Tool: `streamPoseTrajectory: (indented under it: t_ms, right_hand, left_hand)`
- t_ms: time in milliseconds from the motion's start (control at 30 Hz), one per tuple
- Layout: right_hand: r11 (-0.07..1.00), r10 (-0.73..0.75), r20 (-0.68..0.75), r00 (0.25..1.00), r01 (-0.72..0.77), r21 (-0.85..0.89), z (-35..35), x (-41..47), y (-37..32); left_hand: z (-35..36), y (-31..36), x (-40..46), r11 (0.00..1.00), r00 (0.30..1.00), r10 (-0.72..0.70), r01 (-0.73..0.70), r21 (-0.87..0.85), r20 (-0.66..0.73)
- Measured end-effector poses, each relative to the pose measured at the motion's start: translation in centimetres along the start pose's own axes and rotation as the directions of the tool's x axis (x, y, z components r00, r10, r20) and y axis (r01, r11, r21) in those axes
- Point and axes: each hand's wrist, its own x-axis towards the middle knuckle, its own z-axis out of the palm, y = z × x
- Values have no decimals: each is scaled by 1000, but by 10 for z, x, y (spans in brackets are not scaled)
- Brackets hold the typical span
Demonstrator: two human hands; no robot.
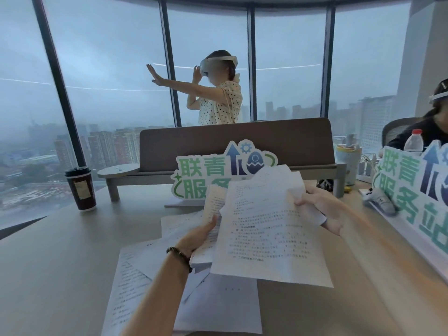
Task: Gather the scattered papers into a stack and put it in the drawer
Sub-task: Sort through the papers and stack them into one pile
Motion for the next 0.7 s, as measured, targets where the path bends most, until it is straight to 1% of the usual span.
streamPoseTrajectory:
  t_ms: [67,133,200,267,333,367,400,467,533,633,700]
  right_hand:
    - [994,39,-94,995,-48,-99,1,3,8]
    - [965,79,-184,980,-121,-231,1,7,17]
    - [937,94,-209,973,-157,-312,1,10,28]
    - [922,52,-201,978,-125,-366,1,13,37]
    - [913,-69,-214,974,-25,-407,3,15,41]
    - [916,-129,-236,963,24,-400,2,17,42]
    - [933,-158,-266,951,55,-356,3,18,42]
    - [976,-139,-334,932,71,-207,3,19,43]
    - [993,-87,-370,925,49,-112,2,21,49]
    - [991,-21,-364,931,-28,-129,6,25,61]
    - [984,-20,-363,932,-45,-170,9,28,68]
  left_hand:
    - [2,-1,1,999,1000,-10,11,39,-29]
    - [5,-1,-1,1000,1000,-15,15,13,-21]
    - [6,-2,-3,1000,1000,-6,6,-31,-21]
    - [7,-2,-4,997,1000,0,-2,-75,-15]
    - [8,-3,-4,995,999,-7,4,-97,-32]
    - [7,-4,-3,995,999,-19,15,-94,-46]
    - [7,-4,-3,995,998,-26,21,-97,-51]
    - [8,-5,-2,989,998,-26,18,-145,-50]
    - [10,-5,-2,983,998,-22,11,-181,-59]
    - [12,-6,-2,988,998,-3,-5,-152,-55]
    - [13,-5,-4,990,999,20,-26,-139,-42]
